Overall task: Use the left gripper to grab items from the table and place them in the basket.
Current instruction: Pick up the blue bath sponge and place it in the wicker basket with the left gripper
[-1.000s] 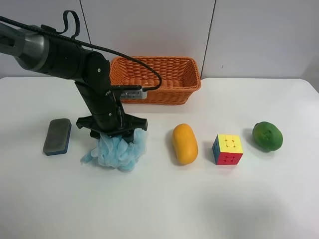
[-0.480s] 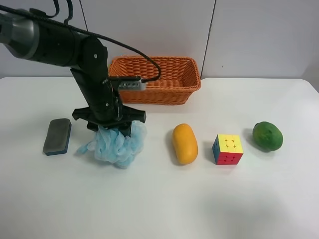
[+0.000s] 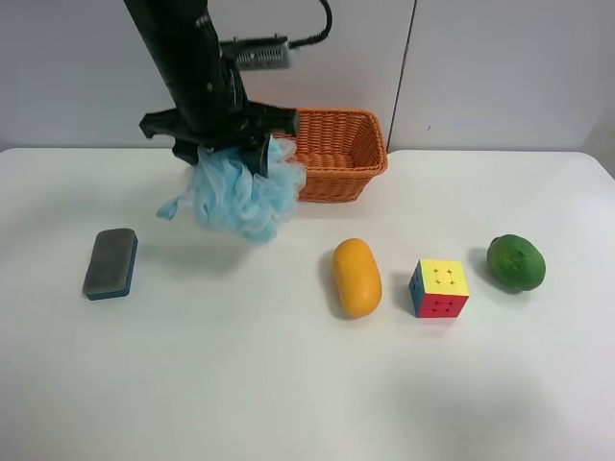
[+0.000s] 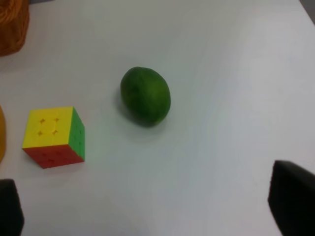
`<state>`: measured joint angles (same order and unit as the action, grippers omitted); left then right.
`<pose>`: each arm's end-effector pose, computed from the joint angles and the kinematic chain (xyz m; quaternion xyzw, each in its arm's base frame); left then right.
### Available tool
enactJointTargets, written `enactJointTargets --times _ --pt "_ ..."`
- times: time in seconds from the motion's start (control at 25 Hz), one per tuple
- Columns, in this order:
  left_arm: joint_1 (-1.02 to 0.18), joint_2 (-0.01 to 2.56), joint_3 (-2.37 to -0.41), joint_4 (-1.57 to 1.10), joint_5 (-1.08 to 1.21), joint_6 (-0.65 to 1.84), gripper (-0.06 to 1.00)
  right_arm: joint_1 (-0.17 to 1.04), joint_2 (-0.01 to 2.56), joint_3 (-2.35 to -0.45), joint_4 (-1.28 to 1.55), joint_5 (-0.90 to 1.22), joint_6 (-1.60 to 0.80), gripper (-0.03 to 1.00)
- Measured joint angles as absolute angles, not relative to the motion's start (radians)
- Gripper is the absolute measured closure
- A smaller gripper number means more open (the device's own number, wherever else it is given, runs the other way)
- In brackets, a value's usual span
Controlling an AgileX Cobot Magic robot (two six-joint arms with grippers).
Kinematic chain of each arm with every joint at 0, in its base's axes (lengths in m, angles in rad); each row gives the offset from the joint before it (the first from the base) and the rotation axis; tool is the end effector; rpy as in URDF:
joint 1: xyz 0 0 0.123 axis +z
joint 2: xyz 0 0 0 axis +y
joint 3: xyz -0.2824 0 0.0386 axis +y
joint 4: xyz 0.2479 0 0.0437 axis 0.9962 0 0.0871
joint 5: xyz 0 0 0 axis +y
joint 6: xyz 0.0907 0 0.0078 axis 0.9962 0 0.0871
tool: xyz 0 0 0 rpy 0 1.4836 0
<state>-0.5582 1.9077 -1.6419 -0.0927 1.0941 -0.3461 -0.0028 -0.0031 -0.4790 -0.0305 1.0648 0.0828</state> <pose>0.3414 -0.2220 0.2671 0.0897 0.9839 -0.1043 0.1143 -0.0031 -0.0024 0.2710 0.0372 0.8580 0.0052 0.5123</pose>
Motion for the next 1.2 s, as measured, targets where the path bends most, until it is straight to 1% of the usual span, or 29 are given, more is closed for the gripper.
enactJointTargets --times 0.12,0.24,0.52,0.84,1.0,1.2 --pt "-0.558 1.908 -1.763 -0.093 1.135 -0.327 0.46 -0.003 -0.003 -0.479 -0.031 1.065 0.083 -0.02" --pt "-0.558 1.908 -1.87 -0.072 1.123 -0.304 0.49 -0.003 -0.003 -0.479 -0.031 1.065 0.083 -0.02" --pt "-0.541 1.97 -2.023 0.021 0.975 -0.29 0.52 -0.003 -0.003 -0.479 -0.031 1.065 0.083 -0.02" --pt "-0.51 2.124 -2.044 0.034 0.721 -0.289 0.53 -0.003 -0.003 -0.479 -0.031 1.065 0.083 -0.02" --pt "-0.504 2.206 -2.044 0.034 0.659 -0.288 0.54 -0.003 -0.003 -0.479 -0.031 1.065 0.083 -0.02" --pt "-0.504 2.296 -2.044 0.034 0.641 -0.286 0.56 -0.003 -0.003 -0.479 -0.031 1.065 0.083 -0.02"
